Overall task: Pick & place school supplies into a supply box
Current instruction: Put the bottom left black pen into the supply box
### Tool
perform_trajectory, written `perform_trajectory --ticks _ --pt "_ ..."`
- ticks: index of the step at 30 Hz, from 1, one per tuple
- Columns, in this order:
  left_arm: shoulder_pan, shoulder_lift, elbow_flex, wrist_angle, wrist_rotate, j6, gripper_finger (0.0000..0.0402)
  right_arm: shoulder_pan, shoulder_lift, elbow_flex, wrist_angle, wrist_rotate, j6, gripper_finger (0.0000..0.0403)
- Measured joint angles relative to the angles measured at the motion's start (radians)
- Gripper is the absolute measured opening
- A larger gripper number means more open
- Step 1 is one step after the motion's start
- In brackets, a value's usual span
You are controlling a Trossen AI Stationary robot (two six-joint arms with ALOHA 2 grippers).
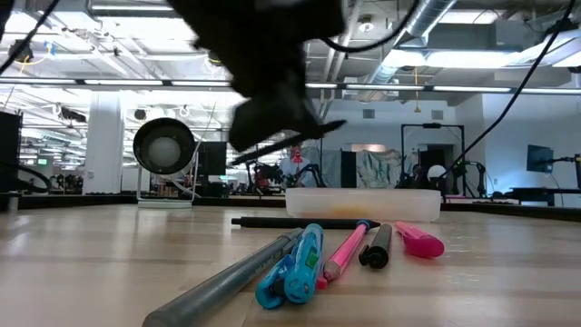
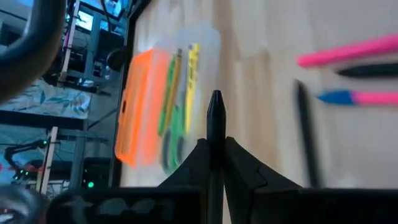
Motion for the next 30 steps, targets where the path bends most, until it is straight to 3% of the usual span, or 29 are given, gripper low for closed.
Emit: perform_trajectory --ticks 5,13,21,26,30 --pt "0.131 0.000 0.001 0.170 0.126 0.186 0.0006 0.003 0.000 0.000 0.000 0.000 0.000 0.0134" --pt "0.298 -0.001 0.001 0.387 0.296 0.322 0.0006 0.028 0.000 0.000 -0.002 0.000 0.000 0.0134" --pt "0.407 -0.002 0.001 0.513 0.550 0.283 0.0006 0.050 0.000 0.000 -0.002 0.002 0.001 0.0134" --pt "0.443 -0.002 0.002 0.499 0.574 0.247 0.0012 0.055 0.000 0.000 -0.005 0.001 0.008 0.0134" --pt "0.455 -0.002 0.002 0.488 0.572 0.215 0.0051 0.055 0.000 0.000 -0.008 0.001 0.011 0.0134"
